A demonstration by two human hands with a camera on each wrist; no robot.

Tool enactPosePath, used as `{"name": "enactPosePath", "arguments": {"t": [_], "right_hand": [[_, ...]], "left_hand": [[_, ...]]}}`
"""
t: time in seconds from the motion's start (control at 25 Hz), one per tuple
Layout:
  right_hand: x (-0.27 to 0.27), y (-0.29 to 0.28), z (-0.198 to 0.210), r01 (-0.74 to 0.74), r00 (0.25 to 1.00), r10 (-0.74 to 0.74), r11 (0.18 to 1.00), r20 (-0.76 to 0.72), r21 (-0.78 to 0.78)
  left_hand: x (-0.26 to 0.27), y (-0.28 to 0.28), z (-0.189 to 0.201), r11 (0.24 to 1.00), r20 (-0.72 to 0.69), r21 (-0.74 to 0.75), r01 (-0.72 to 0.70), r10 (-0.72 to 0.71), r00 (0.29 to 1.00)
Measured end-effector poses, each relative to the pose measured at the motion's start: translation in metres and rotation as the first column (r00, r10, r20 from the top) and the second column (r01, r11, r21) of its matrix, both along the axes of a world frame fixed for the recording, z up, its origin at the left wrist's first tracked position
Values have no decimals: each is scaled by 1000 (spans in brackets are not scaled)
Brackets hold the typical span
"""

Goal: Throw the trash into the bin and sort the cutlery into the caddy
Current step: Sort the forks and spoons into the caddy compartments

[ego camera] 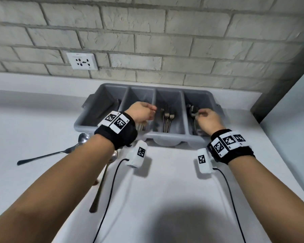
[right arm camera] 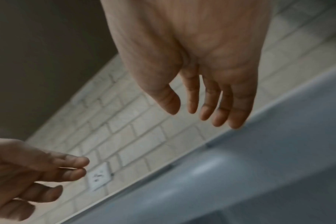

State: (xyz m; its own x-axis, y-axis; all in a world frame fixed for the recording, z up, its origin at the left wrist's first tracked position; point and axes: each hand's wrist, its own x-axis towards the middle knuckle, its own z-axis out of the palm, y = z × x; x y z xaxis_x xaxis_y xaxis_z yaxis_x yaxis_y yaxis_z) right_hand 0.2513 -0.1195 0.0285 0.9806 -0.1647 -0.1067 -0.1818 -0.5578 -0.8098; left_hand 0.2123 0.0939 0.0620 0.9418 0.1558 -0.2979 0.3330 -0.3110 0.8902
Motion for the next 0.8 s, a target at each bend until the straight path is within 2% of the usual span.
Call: {"name": "enactPosePath", "arguments": {"t": [0.12, 0.2, 0.28, 0.36, 0.48, 0.64, 0.72, 0.8], "right_hand": [[-49, 34, 18, -142, 949, 162, 986, 272, -91], [-87, 62, 23, -245, 901, 273, 962, 337, -124], [-121, 94, 18, -376, 884, 397, 917, 246, -131], [-145, 125, 7, -510, 850, 518, 854, 95, -101], [-162, 166, -25, -600, 800, 592, 794, -102, -100], [-171, 213, -57, -607, 792, 548, 753, -268, -254], [-173, 234, -62, -568, 818, 480, 761, -317, -313], [-173, 250, -66, -514, 846, 402, 792, -351, -331]], "left_hand": [[-36, 62, -3, 975, 16, 223, -21, 18, 1000], [-56, 98, -9, 932, 8, 357, -60, 61, 998], [-78, 127, -19, 861, -60, 507, -42, 83, 995], [-94, 152, -35, 765, -155, 644, 22, 101, 983], [-115, 184, -57, 538, -297, 815, 214, 71, 952], [-130, 215, -78, 511, -427, 798, 320, 106, 898], [-132, 223, -84, 567, -434, 766, 301, 112, 894], [-131, 228, -92, 583, -419, 756, 296, 85, 904]]}}
